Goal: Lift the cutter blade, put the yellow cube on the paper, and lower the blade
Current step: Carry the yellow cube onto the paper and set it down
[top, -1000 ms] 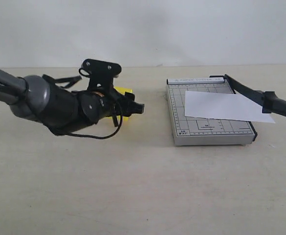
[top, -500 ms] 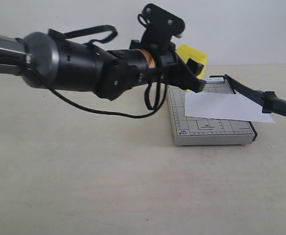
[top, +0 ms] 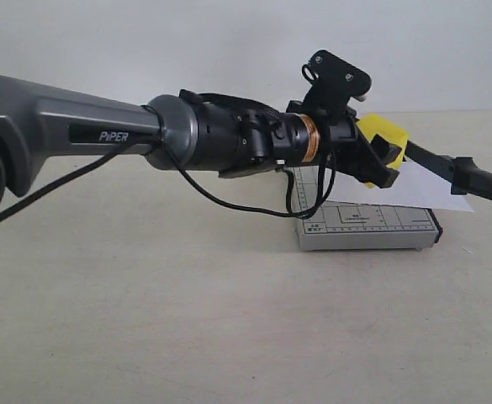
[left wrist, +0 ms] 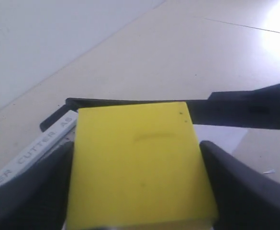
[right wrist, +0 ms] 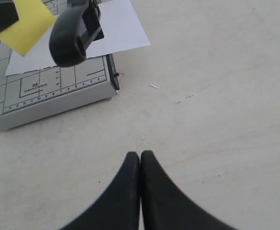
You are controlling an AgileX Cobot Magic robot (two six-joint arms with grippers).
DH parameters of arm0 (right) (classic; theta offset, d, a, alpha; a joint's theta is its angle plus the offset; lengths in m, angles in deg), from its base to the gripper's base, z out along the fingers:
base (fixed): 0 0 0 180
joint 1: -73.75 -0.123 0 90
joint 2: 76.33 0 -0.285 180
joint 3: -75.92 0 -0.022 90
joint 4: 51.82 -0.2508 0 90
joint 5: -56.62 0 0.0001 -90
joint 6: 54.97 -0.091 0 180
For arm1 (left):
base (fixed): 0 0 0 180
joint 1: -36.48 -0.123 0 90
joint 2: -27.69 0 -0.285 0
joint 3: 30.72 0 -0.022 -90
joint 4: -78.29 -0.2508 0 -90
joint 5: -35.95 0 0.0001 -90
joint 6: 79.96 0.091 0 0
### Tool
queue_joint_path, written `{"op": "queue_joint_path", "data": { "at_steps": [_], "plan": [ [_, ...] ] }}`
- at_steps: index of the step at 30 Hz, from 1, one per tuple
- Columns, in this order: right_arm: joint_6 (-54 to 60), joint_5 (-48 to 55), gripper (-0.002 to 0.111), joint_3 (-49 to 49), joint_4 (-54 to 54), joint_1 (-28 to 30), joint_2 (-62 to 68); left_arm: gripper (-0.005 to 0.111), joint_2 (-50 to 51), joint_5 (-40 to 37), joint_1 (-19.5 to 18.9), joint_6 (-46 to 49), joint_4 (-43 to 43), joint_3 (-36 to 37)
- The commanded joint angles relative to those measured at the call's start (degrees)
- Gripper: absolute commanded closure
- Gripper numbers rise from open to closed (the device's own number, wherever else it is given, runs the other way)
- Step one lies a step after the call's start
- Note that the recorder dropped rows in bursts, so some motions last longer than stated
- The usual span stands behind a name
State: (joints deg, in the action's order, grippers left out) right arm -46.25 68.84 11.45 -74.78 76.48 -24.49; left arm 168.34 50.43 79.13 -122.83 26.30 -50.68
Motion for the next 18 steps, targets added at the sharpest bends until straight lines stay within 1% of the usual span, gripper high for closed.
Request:
{"op": "queue_joint_path", "data": {
  "at_steps": [1,8,18],
  "plan": [
    [0.24,-0.41,0.108,-0.05,0.16,0.0,0.02,0.102,2.5,1.24,0.54,-3.26,-5.09,-1.98],
    [0.24,-0.41,0.108,-0.05,0.16,0.0,0.02,0.102,5.45,0.29,0.54,-4.06,-6.14,-5.8],
    [0.24,1.01,0.108,-0.05,-0.53,0.0,0.02,0.102,7.53,0.72,0.54,-2.45,-6.04,-5.92]
  ]
}}
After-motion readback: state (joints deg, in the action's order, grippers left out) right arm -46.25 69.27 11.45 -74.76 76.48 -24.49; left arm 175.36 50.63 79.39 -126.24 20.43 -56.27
